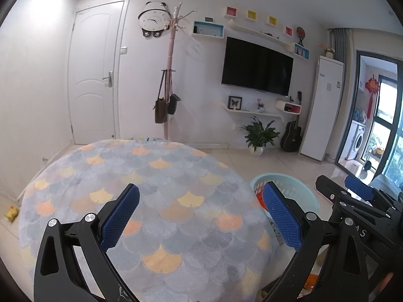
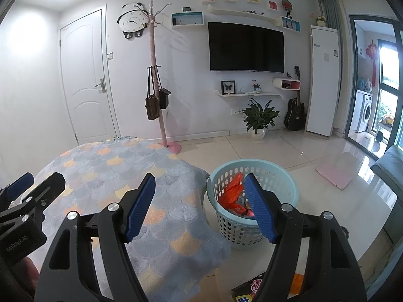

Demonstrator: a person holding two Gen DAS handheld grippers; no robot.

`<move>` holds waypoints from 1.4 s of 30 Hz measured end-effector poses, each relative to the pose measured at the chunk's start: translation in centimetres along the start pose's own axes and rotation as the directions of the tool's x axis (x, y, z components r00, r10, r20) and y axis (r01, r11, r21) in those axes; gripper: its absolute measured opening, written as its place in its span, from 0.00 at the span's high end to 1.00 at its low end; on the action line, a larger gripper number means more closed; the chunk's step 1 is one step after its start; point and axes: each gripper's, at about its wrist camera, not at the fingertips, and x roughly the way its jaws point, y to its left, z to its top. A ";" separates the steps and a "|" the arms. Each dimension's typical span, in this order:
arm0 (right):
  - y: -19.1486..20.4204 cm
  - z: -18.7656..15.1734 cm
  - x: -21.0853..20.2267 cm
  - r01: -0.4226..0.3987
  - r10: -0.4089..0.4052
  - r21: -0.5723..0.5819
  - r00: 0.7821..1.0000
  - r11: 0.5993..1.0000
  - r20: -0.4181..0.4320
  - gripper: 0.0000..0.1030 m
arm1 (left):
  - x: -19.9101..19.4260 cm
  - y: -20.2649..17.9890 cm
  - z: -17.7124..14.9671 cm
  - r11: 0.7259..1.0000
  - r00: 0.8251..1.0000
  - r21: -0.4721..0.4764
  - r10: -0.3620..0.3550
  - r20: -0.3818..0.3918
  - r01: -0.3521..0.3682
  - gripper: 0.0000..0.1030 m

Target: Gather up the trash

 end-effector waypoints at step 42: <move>0.7 -0.4 0.3 -0.020 0.019 -0.017 1.000 1.000 -0.009 0.33 | -0.2 0.2 -0.2 1.000 1.000 -0.009 0.007 -0.006 -0.008 0.07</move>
